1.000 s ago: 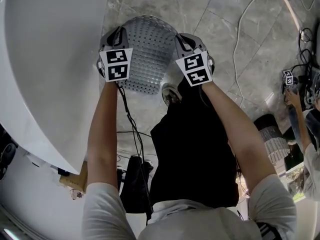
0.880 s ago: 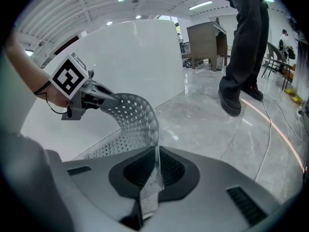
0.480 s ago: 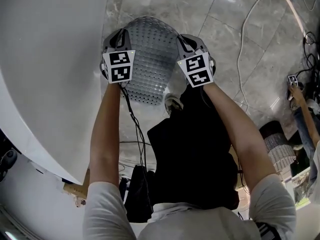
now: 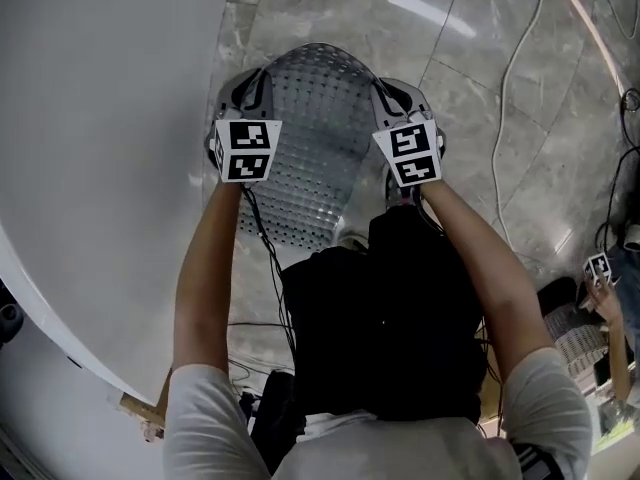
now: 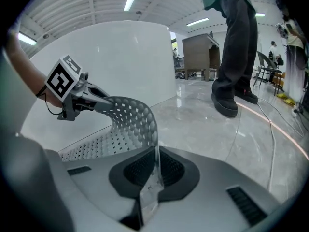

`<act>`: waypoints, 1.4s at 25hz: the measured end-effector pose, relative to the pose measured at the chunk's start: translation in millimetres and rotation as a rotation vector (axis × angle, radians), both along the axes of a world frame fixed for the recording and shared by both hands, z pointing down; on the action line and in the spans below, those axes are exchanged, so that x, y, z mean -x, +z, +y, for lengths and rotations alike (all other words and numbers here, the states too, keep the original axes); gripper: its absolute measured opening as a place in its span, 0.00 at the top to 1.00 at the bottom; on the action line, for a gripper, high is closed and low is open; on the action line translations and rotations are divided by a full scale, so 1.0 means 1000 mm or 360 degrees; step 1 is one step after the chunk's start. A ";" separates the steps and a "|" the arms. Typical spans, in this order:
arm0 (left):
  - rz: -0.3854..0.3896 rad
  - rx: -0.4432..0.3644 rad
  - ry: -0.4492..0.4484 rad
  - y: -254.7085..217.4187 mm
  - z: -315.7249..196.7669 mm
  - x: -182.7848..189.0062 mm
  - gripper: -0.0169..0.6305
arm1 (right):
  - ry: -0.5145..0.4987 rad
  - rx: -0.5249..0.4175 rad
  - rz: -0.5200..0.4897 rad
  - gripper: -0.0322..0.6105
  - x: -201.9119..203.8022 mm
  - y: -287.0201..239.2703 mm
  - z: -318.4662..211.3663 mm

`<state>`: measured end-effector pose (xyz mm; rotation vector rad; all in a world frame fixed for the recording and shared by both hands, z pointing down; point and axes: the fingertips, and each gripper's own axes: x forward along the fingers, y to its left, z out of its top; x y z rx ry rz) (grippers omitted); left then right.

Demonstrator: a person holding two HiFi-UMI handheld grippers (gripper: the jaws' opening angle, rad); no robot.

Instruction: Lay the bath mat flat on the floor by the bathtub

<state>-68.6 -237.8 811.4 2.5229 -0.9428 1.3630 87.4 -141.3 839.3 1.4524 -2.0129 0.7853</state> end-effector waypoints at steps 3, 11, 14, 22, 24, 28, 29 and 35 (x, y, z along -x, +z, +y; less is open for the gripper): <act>0.0033 -0.0053 0.0020 0.013 -0.003 0.001 0.93 | 0.0018 -0.0075 0.0010 0.92 0.003 0.006 -0.001; 0.0121 -0.0183 0.0009 0.042 -0.027 0.005 0.93 | 0.0027 -0.0225 0.0056 0.92 0.001 0.024 -0.011; 0.0122 -0.0195 0.0029 0.055 -0.035 0.002 0.93 | -0.0037 -0.0270 0.0111 0.92 -0.003 0.033 -0.024; 0.0123 -0.0262 0.0027 0.077 -0.042 -0.007 0.93 | -0.0026 -0.0267 0.0164 0.92 -0.013 0.054 -0.040; 0.0103 -0.0255 0.0046 0.076 -0.046 -0.009 0.93 | 0.0007 -0.0247 0.0151 0.92 -0.016 0.058 -0.044; 0.0094 -0.0232 0.0050 0.081 -0.048 -0.013 0.93 | 0.0054 -0.0217 0.0150 0.92 -0.023 0.065 -0.048; 0.0084 -0.0236 0.0052 0.083 -0.049 -0.014 0.93 | 0.0045 -0.0216 0.0160 0.92 -0.023 0.066 -0.048; 0.0028 -0.0265 0.0017 0.093 -0.064 -0.021 0.93 | 0.0043 -0.0194 0.0165 0.92 -0.029 0.075 -0.060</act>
